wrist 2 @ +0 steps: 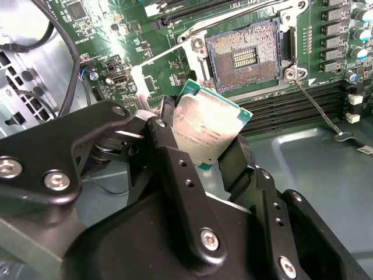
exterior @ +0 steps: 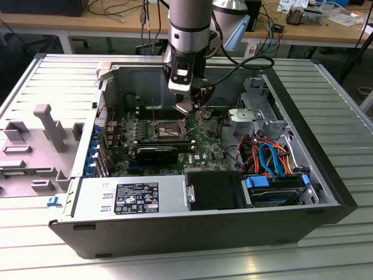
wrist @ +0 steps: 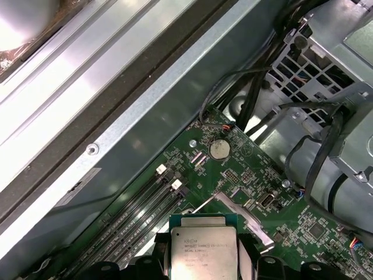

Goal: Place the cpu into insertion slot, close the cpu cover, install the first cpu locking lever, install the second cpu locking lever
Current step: 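Place the cpu into insertion slot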

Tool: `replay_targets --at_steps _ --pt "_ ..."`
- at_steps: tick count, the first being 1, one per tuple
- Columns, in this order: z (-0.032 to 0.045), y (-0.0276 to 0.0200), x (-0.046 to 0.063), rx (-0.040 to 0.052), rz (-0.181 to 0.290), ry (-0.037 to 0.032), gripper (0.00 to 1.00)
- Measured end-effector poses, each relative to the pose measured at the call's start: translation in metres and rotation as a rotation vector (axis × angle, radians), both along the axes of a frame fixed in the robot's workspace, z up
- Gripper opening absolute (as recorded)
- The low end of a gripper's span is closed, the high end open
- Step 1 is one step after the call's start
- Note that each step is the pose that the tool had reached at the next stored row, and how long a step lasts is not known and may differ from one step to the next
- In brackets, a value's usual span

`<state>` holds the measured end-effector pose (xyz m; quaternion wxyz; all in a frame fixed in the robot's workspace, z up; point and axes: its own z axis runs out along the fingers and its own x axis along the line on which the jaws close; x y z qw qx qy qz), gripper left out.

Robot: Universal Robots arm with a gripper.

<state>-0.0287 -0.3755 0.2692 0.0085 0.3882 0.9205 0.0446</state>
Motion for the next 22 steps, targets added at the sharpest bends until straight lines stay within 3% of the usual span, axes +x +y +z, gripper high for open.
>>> replay_targets --at_steps 22 --pt "-0.0003 0.0000 0.0000 0.0000 -0.033 0.0000 0.55"
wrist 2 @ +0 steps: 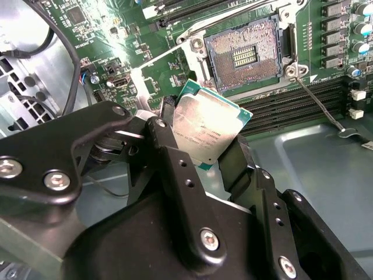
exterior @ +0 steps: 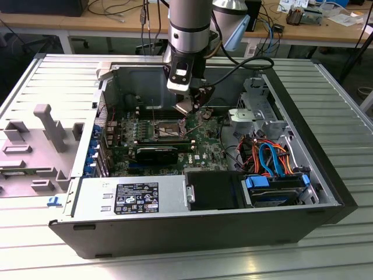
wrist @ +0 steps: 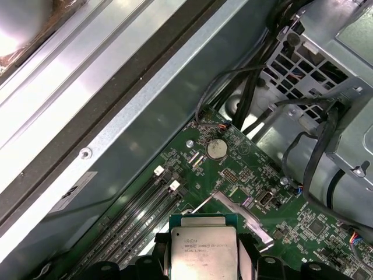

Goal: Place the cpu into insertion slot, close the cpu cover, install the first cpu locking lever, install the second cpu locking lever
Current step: 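Place the cpu into insertion slot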

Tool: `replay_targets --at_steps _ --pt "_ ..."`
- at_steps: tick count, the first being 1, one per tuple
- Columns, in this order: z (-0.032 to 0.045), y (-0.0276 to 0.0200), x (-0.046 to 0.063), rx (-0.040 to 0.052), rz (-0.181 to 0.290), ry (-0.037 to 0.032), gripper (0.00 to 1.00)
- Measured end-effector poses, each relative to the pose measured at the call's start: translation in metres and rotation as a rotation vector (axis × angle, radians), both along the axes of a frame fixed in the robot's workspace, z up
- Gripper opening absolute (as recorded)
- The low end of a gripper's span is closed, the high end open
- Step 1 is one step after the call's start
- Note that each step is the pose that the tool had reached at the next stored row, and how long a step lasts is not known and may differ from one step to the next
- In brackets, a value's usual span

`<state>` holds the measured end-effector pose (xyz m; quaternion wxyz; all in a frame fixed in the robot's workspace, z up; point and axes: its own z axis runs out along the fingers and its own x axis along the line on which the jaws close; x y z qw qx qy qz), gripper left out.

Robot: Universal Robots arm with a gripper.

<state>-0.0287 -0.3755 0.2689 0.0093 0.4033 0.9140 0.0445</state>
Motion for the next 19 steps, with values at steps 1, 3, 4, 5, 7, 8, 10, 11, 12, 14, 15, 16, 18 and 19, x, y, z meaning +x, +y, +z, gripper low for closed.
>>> replay_targets --at_steps 1,3,4,5,7,8,10,11,12,14,15,16,18,19 --pt "0.0000 0.0000 0.0000 -0.0001 -0.001 -0.0001 0.55" --pt "0.0000 0.0000 0.0000 0.0000 -0.003 0.0000 0.55" --pt "0.0000 0.0000 0.0000 0.0000 -0.005 0.0000 0.55" --pt "-0.0001 0.0000 0.0000 0.0000 -0.007 0.0000 0.55" --pt "-0.0001 0.0000 0.0000 0.0000 -0.011 -0.0001 0.55" --pt "-0.0001 0.0000 0.0000 0.0000 -0.012 -0.0001 0.55" --pt "-0.0002 0.0000 0.0000 0.0000 -0.016 0.0000 0.55" --pt "-0.0002 0.0000 0.0000 -0.0001 -0.017 0.0000 0.55" --pt "-0.0002 0.0000 0.0000 0.0000 -0.018 0.0000 0.55" --pt "-0.0003 0.0000 0.0000 -0.0001 -0.022 0.0000 0.55" --pt "-0.0003 0.0000 0.0000 0.0000 -0.024 0.0000 0.55" --pt "-0.0003 0.0000 0.0000 0.0000 -0.025 0.0000 0.55" --pt "-0.0003 0.0000 0.0000 0.0000 -0.028 0.0000 0.55" --pt "-0.0004 0.0000 0.0000 0.0000 -0.029 0.0000 0.55"
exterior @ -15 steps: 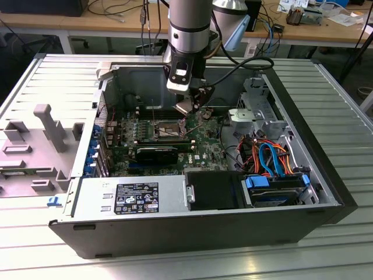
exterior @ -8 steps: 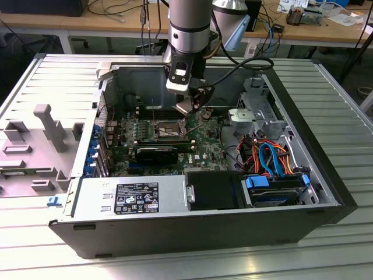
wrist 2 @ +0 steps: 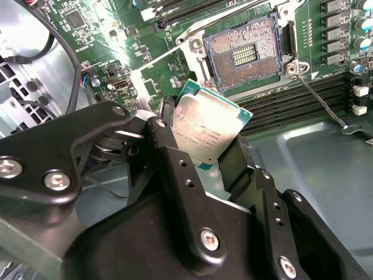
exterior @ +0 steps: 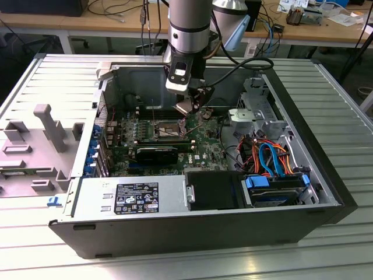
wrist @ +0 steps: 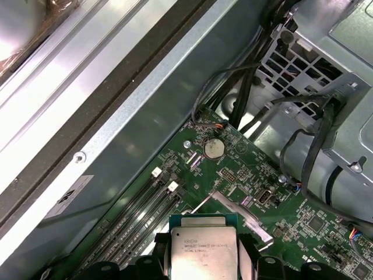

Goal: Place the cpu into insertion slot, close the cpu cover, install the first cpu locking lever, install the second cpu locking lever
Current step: 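Place the cpu into insertion slot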

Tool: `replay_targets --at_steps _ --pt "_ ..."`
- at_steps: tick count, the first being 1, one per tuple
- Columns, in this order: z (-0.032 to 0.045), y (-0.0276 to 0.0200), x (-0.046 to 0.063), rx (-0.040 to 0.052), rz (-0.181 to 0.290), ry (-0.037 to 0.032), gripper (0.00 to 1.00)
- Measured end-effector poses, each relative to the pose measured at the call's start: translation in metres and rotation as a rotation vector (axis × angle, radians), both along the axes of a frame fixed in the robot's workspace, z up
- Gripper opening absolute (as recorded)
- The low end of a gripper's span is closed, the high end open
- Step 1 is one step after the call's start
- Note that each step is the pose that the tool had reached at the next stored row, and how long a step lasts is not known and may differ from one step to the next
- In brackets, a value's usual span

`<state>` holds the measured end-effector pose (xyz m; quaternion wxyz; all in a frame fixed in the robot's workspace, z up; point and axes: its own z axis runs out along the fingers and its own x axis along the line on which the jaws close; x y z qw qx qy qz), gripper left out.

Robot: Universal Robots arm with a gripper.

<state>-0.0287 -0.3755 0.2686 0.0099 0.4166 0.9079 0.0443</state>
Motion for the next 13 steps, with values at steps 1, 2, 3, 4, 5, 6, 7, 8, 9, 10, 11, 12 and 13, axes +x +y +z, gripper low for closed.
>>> replay_targets --at_steps 1,2,3,4,5,6,7,8,9,10,11,12,13 --pt "0.0000 0.0000 0.0000 0.0000 -0.001 0.0000 0.55" --pt "0.0000 0.0000 0.0000 0.0000 -0.003 0.0000 0.55" --pt "0.0000 0.0000 0.0000 0.0000 -0.004 0.0000 0.55" --pt "0.0000 0.0000 0.0000 -0.0001 -0.005 0.0000 0.55" --pt "-0.0001 0.0000 0.0000 0.0000 -0.007 0.0000 0.55" --pt "-0.0001 0.0000 0.0000 0.0000 -0.008 0.0000 0.55" --pt "-0.0001 0.0000 0.0000 0.0000 -0.010 0.0000 0.55" --pt "-0.0001 0.0000 0.0000 -0.0001 -0.013 0.0000 0.55" --pt "-0.0002 0.0000 0.0000 -0.0001 -0.015 0.0000 0.55" --pt "-0.0002 0.0000 0.0000 0.0000 -0.016 0.0000 0.55" --pt "-0.0002 0.0000 0.0000 -0.0001 -0.017 0.0000 0.55" --pt "-0.0002 0.0000 0.0000 -0.0001 -0.018 0.0000 0.55" --pt "-0.0002 0.0000 0.0000 0.0000 -0.020 0.0000 0.55"
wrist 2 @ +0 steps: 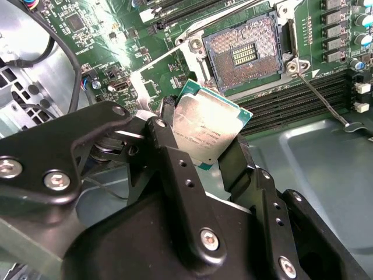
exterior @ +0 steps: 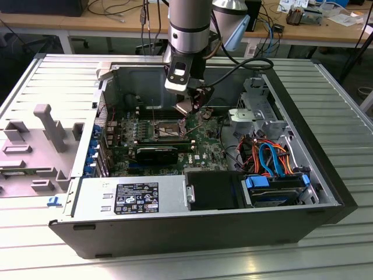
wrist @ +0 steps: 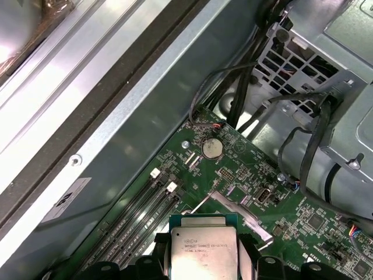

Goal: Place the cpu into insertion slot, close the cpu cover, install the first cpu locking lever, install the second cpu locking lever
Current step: 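Place the cpu into insertion slot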

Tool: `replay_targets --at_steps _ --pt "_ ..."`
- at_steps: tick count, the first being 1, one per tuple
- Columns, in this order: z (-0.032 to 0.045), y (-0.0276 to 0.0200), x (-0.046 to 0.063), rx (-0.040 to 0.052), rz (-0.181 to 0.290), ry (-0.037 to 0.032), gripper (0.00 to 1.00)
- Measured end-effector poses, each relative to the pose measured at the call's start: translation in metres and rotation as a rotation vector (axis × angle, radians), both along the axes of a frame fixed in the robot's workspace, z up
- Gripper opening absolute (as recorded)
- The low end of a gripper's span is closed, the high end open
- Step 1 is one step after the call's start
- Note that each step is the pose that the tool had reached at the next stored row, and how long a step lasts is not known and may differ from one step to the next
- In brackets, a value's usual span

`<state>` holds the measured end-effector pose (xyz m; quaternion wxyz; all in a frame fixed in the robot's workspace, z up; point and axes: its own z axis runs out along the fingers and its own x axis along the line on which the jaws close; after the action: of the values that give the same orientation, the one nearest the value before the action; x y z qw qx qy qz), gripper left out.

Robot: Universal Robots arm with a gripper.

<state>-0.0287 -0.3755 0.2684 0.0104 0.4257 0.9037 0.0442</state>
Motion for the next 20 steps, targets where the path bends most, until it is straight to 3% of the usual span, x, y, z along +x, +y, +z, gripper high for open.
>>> replay_targets --at_steps 20 --pt "-0.0002 0.0000 0.0000 0.0000 -0.027 0.0000 0.55"
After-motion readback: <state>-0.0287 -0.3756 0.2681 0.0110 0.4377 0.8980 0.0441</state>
